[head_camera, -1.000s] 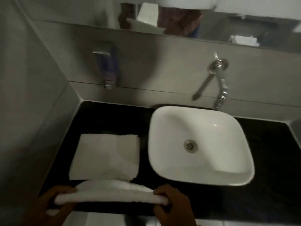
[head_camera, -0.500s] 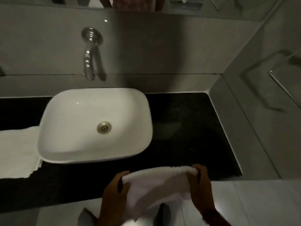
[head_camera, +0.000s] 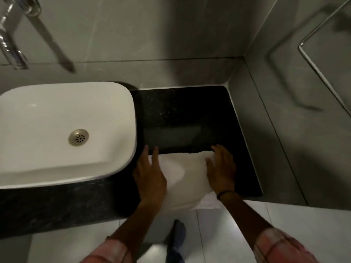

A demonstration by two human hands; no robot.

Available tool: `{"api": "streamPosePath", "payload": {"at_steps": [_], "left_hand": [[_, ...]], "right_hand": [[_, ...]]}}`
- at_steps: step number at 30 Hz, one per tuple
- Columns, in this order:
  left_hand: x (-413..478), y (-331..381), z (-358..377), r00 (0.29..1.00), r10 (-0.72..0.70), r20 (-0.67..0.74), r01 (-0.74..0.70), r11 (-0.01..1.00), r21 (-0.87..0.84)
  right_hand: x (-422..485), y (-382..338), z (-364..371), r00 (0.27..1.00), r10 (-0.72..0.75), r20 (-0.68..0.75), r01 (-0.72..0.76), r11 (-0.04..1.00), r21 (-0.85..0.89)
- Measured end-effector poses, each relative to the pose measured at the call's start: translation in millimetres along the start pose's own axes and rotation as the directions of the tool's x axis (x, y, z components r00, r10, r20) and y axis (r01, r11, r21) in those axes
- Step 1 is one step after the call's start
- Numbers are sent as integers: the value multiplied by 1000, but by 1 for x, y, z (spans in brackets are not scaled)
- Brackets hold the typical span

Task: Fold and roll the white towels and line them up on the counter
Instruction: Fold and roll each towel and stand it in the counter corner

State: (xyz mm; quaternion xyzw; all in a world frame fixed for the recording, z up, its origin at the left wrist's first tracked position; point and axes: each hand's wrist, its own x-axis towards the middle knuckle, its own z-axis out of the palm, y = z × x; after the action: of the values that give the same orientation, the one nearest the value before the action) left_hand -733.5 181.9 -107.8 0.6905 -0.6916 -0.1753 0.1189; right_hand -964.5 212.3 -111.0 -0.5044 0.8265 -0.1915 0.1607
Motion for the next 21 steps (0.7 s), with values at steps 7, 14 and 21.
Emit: {"api": "streamPosePath", "payload": {"at_steps": [7,14,21], "left_hand": [[-10,14,54,917,329,223,-358,928,102],[-13,-66,48,942,299,152,-326,923,203],[7,-65,29,857,504,109,-508,786,352]], "right_hand": [[-28,-18,54,849,-401,343,495,831,-254],[-3,53,27,838,-405,365,515,809,-284],[-20,63,13,935,-175,310,289,881,-375]]}}
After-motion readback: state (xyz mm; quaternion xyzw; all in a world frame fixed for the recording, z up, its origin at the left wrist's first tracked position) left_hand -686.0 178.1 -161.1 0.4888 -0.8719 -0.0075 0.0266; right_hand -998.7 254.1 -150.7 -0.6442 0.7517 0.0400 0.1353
